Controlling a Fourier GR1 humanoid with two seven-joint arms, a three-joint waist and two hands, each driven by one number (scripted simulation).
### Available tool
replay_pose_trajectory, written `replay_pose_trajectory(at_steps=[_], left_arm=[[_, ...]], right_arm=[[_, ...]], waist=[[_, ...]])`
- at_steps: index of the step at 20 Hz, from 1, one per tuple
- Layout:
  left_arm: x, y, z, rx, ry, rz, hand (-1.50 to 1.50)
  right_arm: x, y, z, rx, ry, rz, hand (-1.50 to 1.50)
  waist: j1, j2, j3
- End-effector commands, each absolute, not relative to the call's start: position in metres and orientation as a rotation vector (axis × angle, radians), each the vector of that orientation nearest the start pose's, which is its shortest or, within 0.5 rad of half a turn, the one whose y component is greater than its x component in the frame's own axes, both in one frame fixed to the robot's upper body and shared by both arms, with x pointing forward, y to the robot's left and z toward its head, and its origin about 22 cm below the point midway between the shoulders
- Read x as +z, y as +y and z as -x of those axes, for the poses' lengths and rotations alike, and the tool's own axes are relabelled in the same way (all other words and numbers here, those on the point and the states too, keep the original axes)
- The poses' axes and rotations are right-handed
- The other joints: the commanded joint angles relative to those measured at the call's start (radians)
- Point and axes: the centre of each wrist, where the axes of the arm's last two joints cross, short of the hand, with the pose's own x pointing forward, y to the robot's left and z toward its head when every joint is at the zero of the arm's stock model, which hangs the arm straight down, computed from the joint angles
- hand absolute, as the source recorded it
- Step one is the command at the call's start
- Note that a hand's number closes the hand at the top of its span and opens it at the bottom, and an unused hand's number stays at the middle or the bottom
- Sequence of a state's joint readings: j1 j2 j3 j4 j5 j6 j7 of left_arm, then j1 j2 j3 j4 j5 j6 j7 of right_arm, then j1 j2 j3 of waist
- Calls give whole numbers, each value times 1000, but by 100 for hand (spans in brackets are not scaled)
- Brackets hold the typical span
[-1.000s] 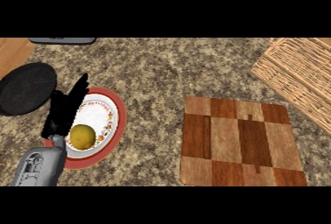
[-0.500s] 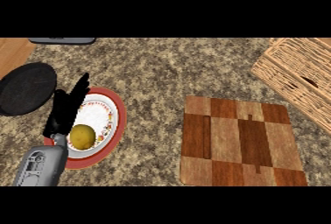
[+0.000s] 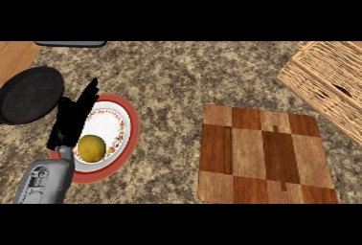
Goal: Pick the sweet potato from the cutting board and place it in the basket
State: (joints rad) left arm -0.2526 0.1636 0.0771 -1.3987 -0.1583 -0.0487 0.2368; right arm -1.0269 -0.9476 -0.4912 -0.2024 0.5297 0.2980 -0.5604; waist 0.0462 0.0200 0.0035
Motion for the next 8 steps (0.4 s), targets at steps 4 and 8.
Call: replay_pose_trajectory(at_steps=[4, 8], left_arm=[[27, 262, -303, -249, -1388, -231, 0], [37, 266, -306, -232, -1411, -230, 0]], right_arm=[[239, -576, -299, 235, -1648, 705, -150], [235, -596, -270, 206, -1646, 695, -150]], waist=[[9, 18, 5], [4, 13, 7]])
